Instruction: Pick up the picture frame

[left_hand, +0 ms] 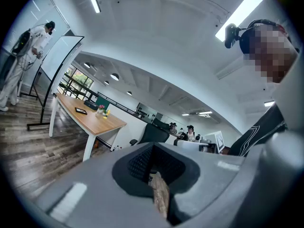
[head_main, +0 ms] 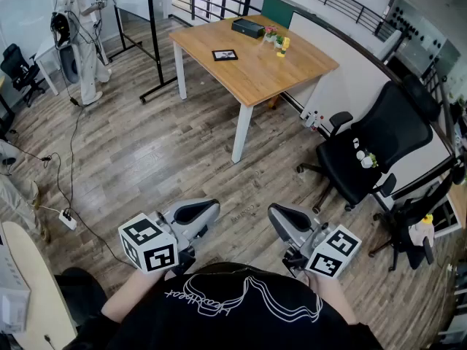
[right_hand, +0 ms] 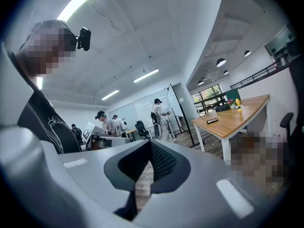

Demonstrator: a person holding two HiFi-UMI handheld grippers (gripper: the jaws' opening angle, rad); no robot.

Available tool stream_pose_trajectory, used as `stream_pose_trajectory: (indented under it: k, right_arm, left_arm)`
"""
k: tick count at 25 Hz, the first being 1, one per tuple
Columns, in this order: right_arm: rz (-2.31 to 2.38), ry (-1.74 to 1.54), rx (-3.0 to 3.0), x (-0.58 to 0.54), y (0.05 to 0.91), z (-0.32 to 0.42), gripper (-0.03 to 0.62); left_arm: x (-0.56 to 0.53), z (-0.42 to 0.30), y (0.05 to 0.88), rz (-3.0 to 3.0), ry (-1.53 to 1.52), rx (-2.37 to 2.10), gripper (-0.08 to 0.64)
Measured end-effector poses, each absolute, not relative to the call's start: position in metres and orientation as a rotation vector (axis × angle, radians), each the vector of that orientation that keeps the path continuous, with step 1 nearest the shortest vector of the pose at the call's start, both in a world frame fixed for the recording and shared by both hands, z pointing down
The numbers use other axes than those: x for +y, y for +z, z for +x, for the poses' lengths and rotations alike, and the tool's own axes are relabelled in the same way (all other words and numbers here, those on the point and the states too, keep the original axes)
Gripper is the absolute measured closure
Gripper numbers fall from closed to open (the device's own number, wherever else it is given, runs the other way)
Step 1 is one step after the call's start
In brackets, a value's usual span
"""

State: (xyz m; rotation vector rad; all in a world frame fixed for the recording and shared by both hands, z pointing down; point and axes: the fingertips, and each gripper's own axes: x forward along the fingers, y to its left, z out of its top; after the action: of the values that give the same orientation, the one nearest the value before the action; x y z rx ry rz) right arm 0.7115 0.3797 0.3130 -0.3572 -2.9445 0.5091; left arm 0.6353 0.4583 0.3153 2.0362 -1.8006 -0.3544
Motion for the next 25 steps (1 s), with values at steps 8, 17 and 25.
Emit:
stream_pose_trajectory:
  k: [8,17,25]
  right_arm:
    - [-0.305,0.542,-2.938,0.398,0.322,0.69,0.569]
    - [-0.303,0.631,-2.916,0.415,0.345,0.657,0.574]
    - [-0.265,0.723,-2.876,0.368,0.383,0.599,0.416]
  left_arm:
    - [0.487,0.612,0.322,2.004,-0.356,-1.805,0.557]
    - [0.517,0.562,0.352,1.875,-0.476,-1.83,0.498]
    - [0.498,0.515,0.382,1.801,-0.45,-1.883,0.341]
